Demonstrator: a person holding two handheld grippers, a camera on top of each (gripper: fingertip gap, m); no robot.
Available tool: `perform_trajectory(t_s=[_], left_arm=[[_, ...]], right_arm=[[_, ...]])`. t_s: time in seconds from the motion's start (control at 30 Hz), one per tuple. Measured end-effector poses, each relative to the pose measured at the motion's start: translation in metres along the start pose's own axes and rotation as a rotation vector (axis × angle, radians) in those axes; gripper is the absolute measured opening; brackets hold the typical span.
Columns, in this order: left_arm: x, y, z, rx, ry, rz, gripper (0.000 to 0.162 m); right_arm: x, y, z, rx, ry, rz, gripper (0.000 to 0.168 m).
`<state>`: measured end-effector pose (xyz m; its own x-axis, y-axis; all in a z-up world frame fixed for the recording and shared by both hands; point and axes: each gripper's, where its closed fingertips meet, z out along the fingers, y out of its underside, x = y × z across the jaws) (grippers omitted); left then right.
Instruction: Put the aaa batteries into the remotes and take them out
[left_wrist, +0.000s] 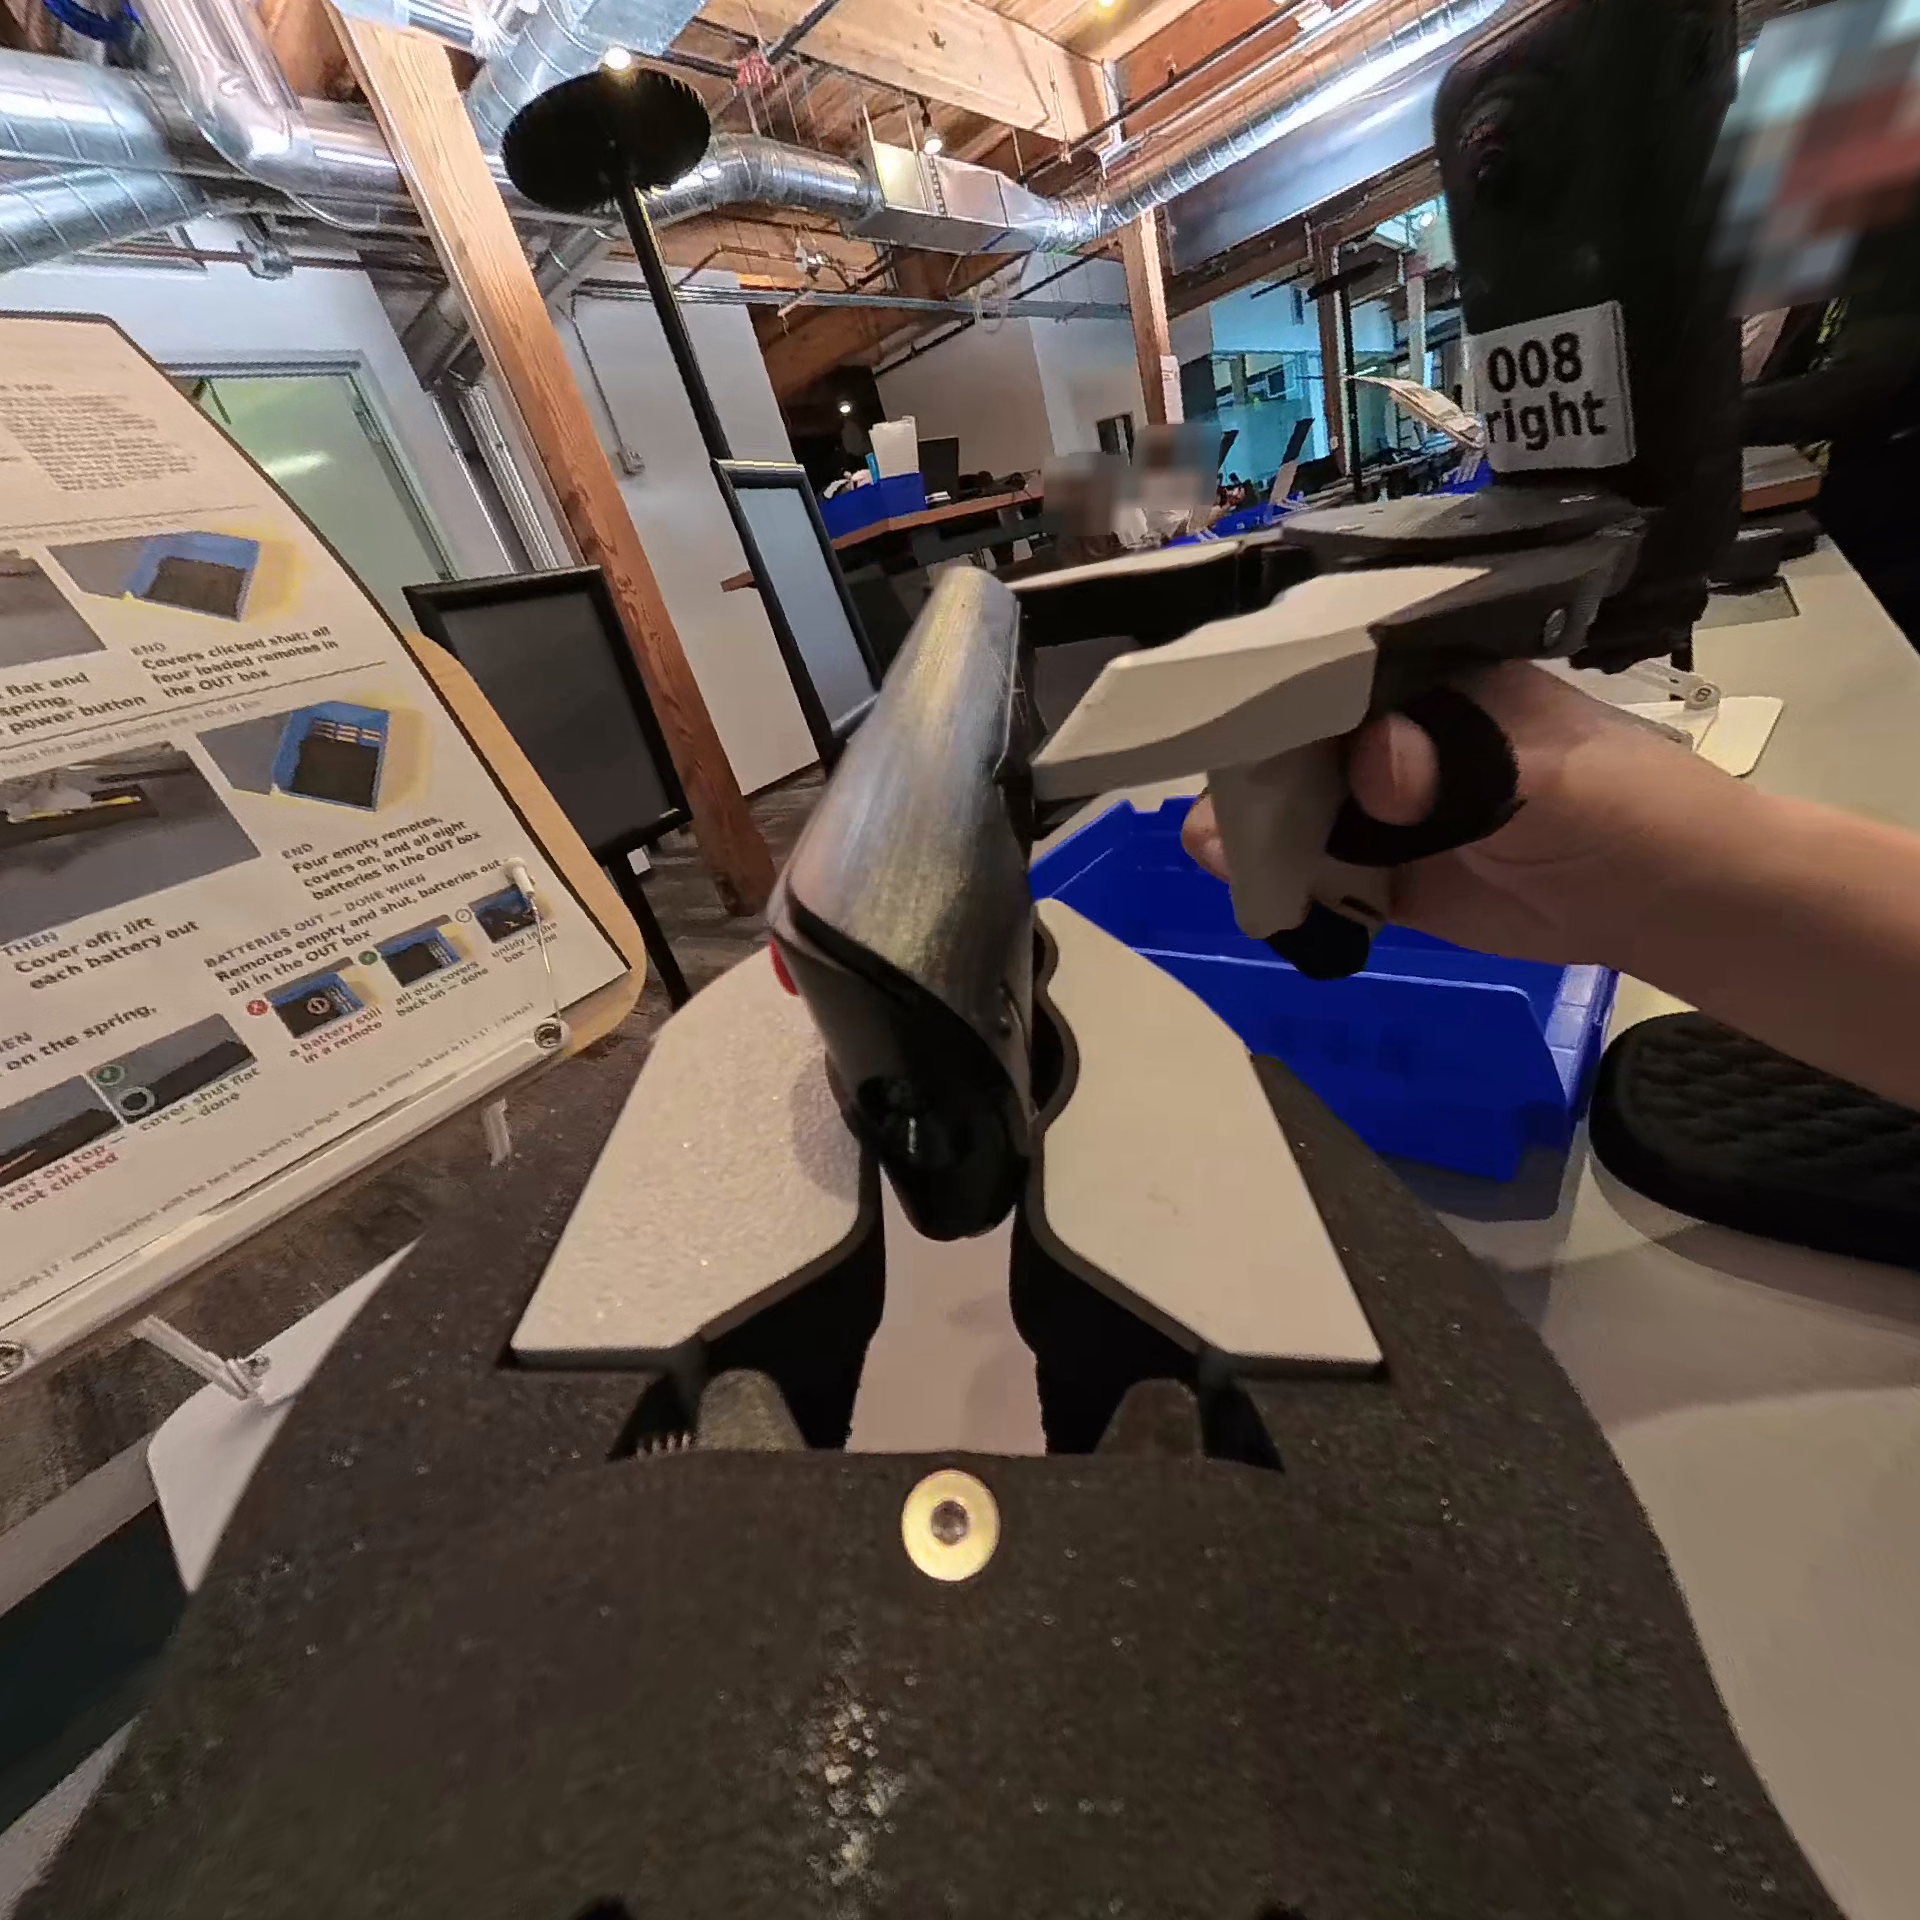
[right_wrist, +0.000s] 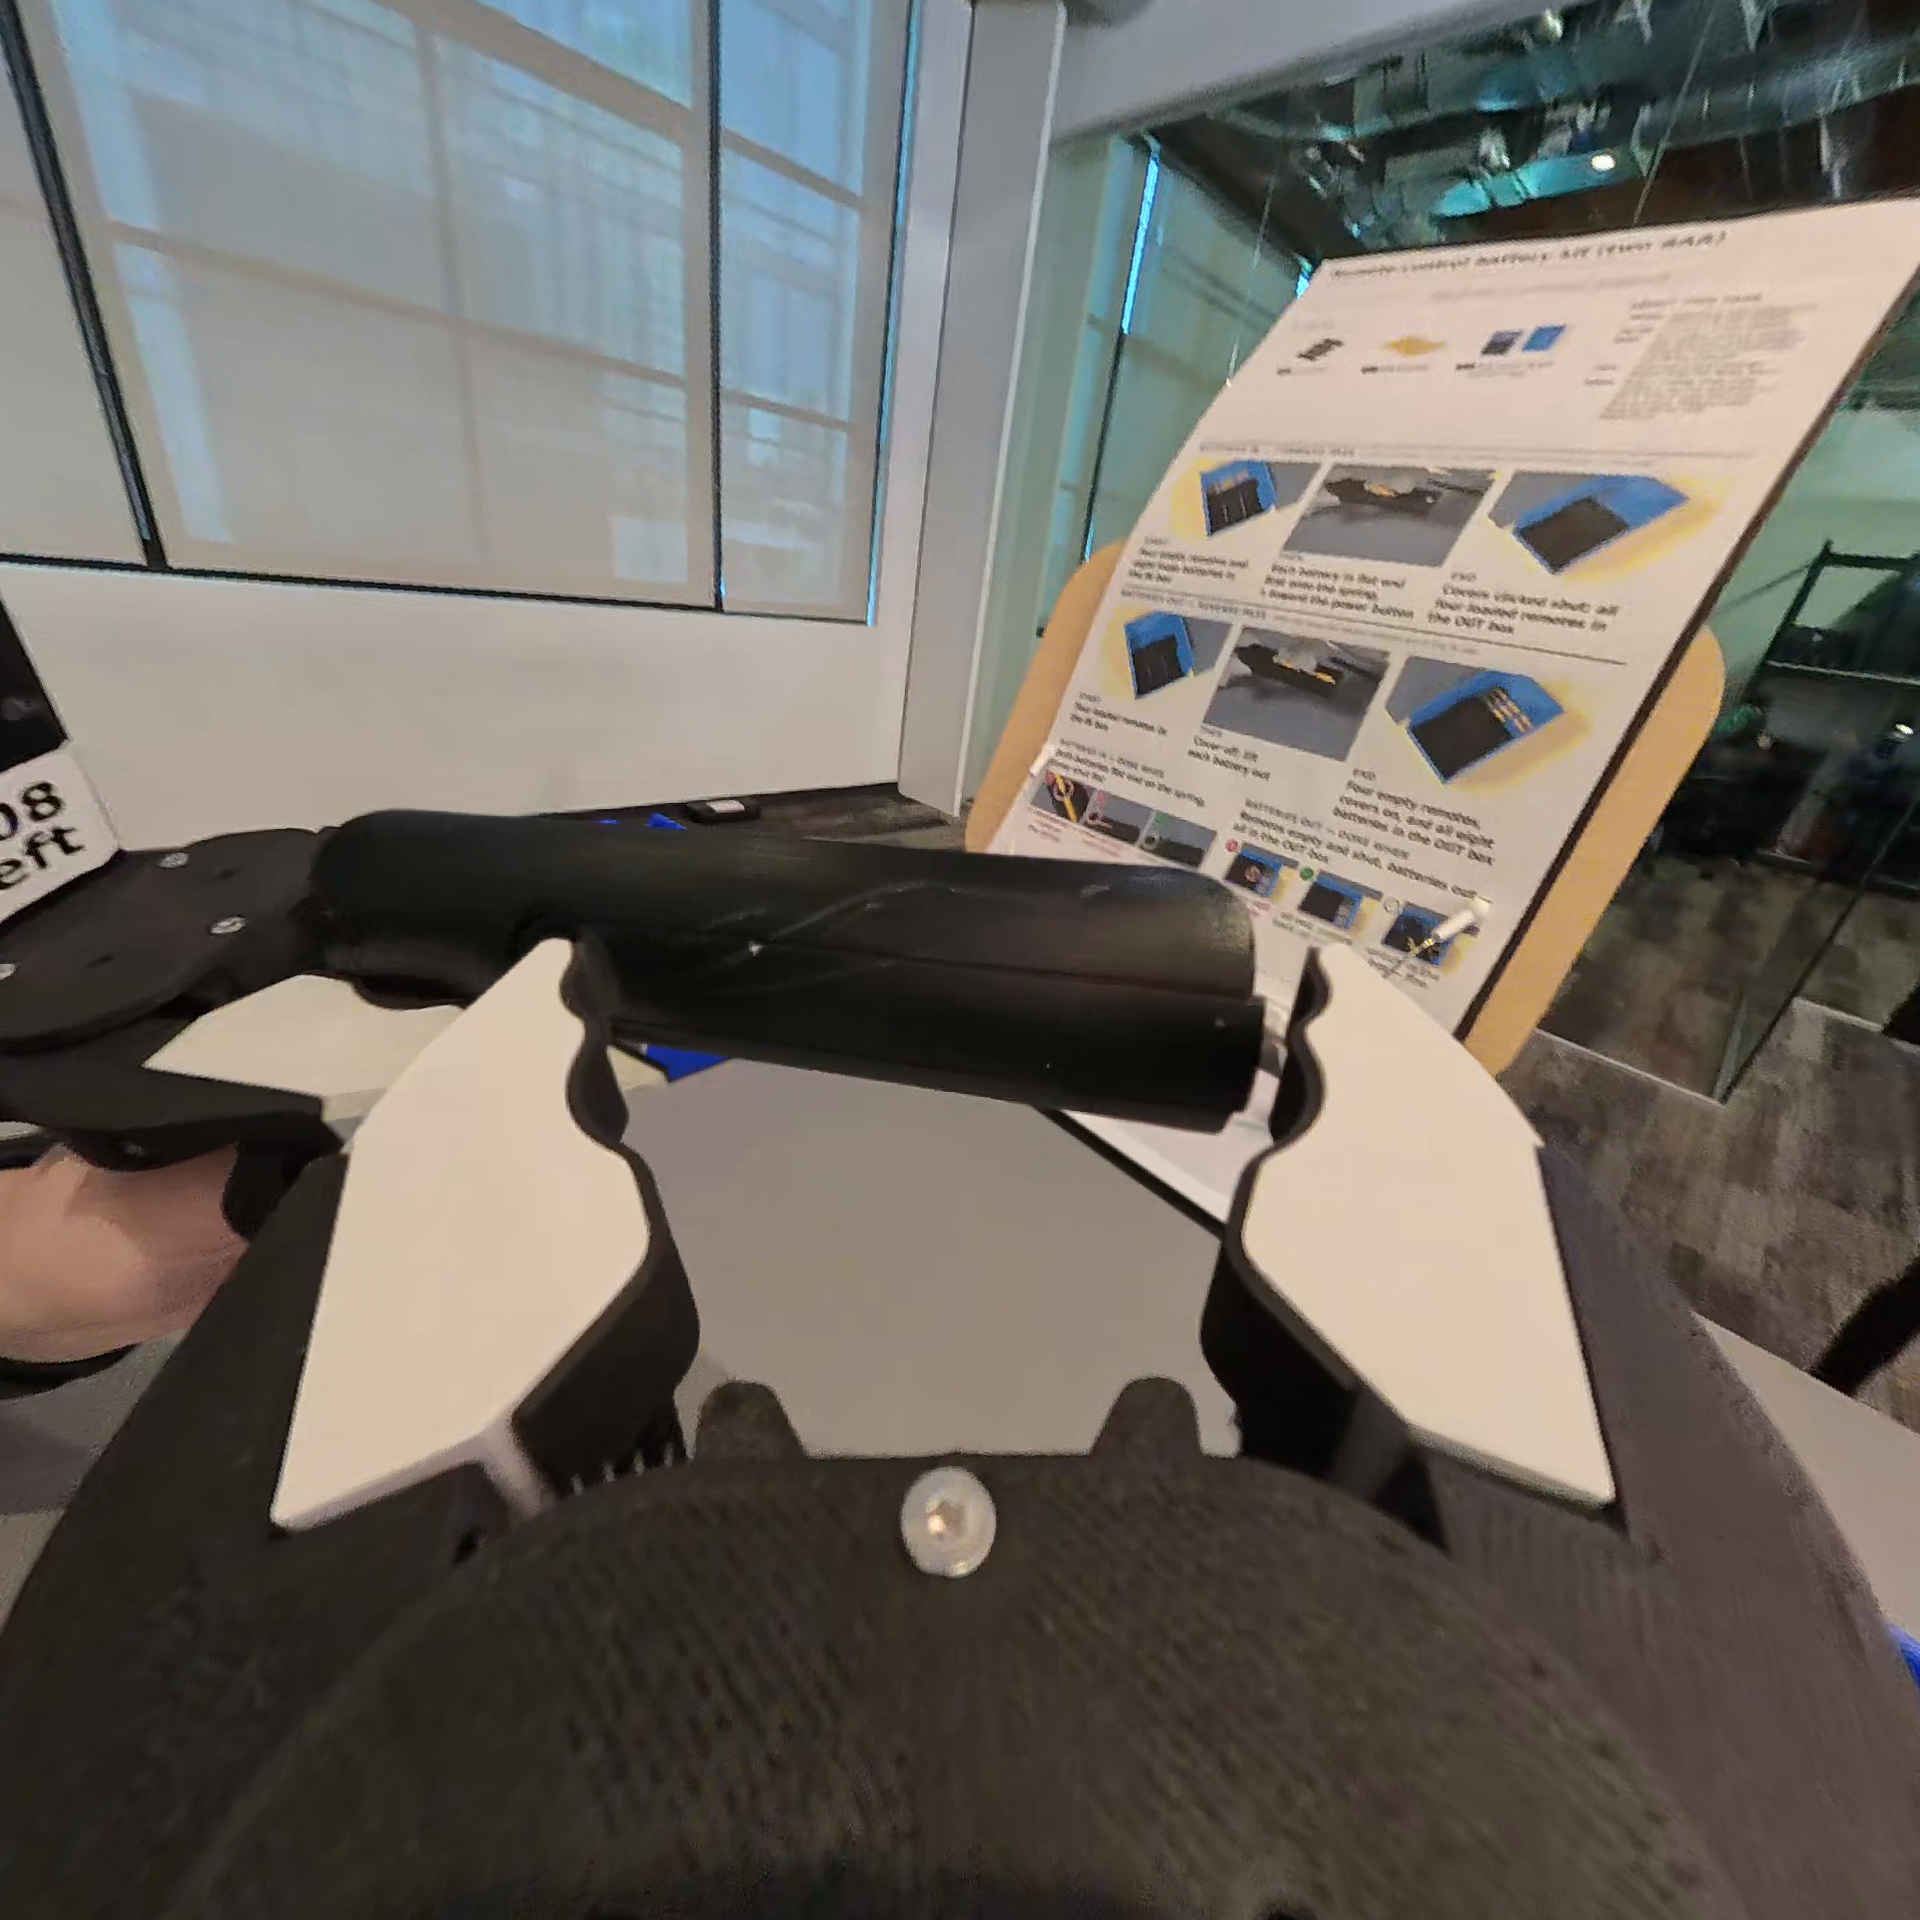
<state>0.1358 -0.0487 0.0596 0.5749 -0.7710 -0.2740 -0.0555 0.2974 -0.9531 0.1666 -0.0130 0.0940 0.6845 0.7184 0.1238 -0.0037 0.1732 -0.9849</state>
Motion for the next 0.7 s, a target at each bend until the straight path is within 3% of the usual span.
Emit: perform_trajectory(t_s=[0.5,0.7], left_arm=[[0.006,-0.002,0.000,0.012,0.052,-0.041,0.024],[0.005,-0.002,0.000,0.020,0.051,-0.060,0.024]], right_arm=[[-0.005,0.015,0.004,-0.063,-0.082,0.126,0.125],[-0.005,0.011,0.003,-0.055,-0.055,0.061,0.124]])
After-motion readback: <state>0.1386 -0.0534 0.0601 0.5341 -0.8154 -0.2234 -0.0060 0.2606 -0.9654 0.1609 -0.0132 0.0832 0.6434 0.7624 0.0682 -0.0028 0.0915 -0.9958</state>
